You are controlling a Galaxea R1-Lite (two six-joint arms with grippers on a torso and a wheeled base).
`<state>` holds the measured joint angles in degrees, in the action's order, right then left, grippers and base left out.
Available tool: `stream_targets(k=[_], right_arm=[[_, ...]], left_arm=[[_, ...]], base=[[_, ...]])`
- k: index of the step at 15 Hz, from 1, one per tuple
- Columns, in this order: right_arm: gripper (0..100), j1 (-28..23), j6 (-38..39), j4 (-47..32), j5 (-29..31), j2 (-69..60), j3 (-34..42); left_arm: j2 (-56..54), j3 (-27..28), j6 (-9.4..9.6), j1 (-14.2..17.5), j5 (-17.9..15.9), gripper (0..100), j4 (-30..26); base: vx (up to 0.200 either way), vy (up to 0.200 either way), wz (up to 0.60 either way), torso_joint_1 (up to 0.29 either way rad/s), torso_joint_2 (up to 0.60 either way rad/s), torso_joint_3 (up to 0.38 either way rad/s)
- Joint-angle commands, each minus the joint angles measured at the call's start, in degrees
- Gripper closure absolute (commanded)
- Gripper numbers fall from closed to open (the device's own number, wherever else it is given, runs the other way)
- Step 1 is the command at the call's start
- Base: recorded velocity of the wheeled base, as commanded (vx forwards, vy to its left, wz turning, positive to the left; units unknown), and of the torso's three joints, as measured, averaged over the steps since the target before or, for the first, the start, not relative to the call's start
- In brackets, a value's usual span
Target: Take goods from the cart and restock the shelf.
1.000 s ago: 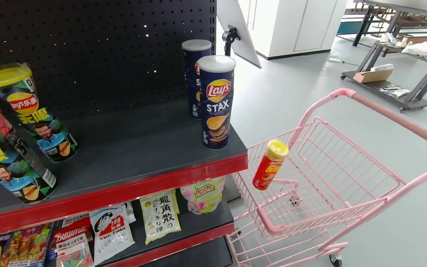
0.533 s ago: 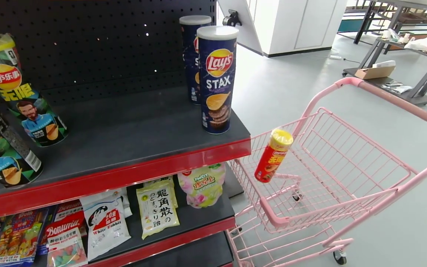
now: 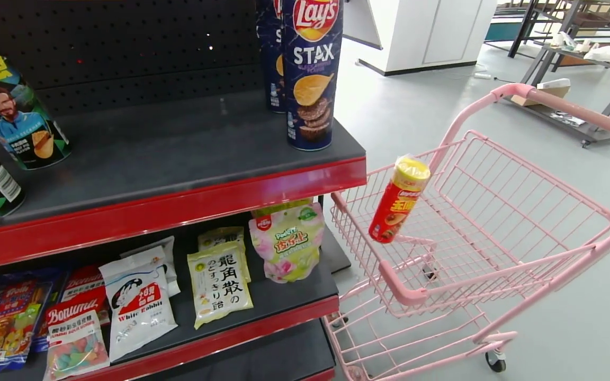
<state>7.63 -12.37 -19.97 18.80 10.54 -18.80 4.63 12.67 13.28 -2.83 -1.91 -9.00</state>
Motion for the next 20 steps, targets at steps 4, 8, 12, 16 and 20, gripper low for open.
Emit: stream_targets(k=[4, 8, 12, 16, 20], right_arm=[[0, 0.37, 3.58, 11.88, -3.42, 17.93, -7.13], [0, 0.19, 8.77, 26.47, -5.53, 39.29, -15.04], [0, 0.98, 9.03, 26.65, -20.82, 50.36, -16.53], [0, -0.16, 10.53, 40.01, -30.84, 69.70, -16.45], [0, -0.34, 10.88, 51.78, -35.23, 84.46, -19.17]], left_arm=[[0.11, -0.10, 0.00, 0.02, -0.02, 0, 0.03], [0.11, -0.27, 0.00, 0.02, -0.11, 0, -0.06], [0.11, -0.45, 0.08, 0.02, -0.11, 0, -0.06], [0.99, -0.45, 0.00, 0.02, 0.33, 0, -0.41], [3.01, 0.78, 0.00, 0.02, 0.33, 0, -0.32]], base=[[0.000, 0.000, 0.00, -0.019, 0.10, 0.074], [0.000, 0.000, 0.00, 0.000, 0.00, 0.000], [0.000, 0.000, 0.00, 0.000, 0.00, 0.000], [0.000, 0.000, 0.00, 0.000, 0.00, 0.000], [0.000, 0.000, 0.00, 0.000, 0.00, 0.000]])
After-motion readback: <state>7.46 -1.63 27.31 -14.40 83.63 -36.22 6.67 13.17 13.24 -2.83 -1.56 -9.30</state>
